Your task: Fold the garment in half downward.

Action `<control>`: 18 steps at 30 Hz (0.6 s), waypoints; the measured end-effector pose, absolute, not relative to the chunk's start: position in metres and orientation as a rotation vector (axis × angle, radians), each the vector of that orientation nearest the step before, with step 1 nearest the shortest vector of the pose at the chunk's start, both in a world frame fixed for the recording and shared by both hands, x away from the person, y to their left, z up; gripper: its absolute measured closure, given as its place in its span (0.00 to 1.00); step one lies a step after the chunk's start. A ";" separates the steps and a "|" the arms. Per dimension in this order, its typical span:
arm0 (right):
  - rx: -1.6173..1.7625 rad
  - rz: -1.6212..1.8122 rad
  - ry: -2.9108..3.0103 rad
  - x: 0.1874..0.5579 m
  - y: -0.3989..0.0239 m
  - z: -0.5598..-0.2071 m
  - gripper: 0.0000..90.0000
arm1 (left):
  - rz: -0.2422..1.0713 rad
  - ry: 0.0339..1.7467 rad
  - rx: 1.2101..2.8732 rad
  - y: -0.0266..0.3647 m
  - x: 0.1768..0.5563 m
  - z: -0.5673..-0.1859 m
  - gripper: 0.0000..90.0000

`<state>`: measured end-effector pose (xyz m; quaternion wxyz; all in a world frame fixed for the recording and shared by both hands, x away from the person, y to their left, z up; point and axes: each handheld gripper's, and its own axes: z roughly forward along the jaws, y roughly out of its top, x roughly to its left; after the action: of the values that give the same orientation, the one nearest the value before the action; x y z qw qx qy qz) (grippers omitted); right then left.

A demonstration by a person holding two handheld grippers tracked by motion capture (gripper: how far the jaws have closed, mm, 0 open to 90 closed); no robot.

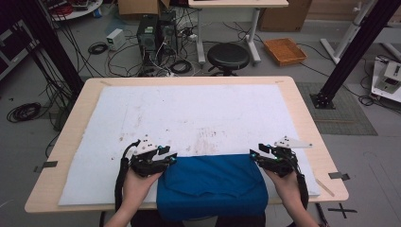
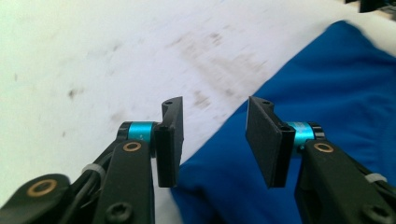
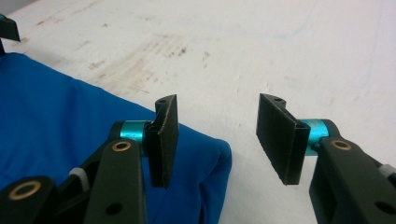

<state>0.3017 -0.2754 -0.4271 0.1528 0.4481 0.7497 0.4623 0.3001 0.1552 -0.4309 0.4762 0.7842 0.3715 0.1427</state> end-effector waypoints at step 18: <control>1.331 1.277 2.181 0.303 -0.280 -0.444 0.65 | 0.272 1.025 1.930 0.170 0.301 -0.446 0.56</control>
<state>0.3027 -0.2803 -0.4438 0.1420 0.4614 0.7557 0.4426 0.3015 0.1704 -0.4465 0.4526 0.7816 0.4149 0.1102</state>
